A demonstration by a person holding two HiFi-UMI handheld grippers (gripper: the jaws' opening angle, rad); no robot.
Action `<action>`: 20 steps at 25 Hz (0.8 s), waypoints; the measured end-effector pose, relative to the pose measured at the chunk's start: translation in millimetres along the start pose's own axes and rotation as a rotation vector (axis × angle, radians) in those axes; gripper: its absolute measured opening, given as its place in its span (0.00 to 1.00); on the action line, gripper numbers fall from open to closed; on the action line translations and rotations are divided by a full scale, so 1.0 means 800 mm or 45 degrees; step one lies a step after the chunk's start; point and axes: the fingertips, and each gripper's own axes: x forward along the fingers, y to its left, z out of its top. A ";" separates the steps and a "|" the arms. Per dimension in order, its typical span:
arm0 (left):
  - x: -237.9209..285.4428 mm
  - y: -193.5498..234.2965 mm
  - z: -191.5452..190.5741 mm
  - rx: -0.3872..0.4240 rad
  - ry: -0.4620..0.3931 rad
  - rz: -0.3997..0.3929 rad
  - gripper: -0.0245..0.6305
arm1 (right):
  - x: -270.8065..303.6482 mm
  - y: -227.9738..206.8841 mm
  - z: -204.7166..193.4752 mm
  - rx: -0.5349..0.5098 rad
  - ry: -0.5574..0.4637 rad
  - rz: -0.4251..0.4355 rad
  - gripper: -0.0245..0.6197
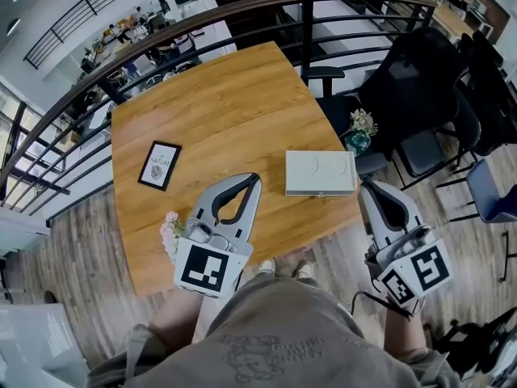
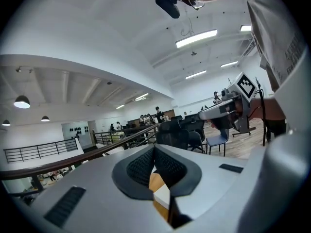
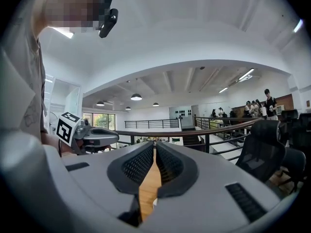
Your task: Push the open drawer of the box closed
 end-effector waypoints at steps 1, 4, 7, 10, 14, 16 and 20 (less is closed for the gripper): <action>-0.001 0.000 -0.006 -0.005 0.012 0.000 0.06 | 0.001 0.002 -0.005 0.006 0.011 0.004 0.10; -0.004 -0.001 -0.021 -0.018 0.049 -0.008 0.06 | 0.004 0.008 -0.015 0.015 0.044 0.010 0.10; -0.006 0.000 -0.025 -0.031 0.059 -0.009 0.06 | 0.006 0.012 -0.021 0.014 0.067 0.013 0.10; -0.005 0.001 -0.025 -0.024 0.065 -0.014 0.06 | 0.006 0.010 -0.022 0.008 0.079 0.008 0.10; -0.005 0.005 -0.025 -0.028 0.066 -0.017 0.06 | 0.009 0.010 -0.021 -0.012 0.089 -0.005 0.10; -0.006 0.006 -0.028 -0.029 0.069 -0.020 0.06 | 0.010 0.012 -0.022 -0.013 0.089 -0.006 0.10; -0.009 0.008 -0.033 -0.055 0.067 -0.015 0.06 | 0.013 0.016 -0.028 -0.017 0.098 -0.007 0.10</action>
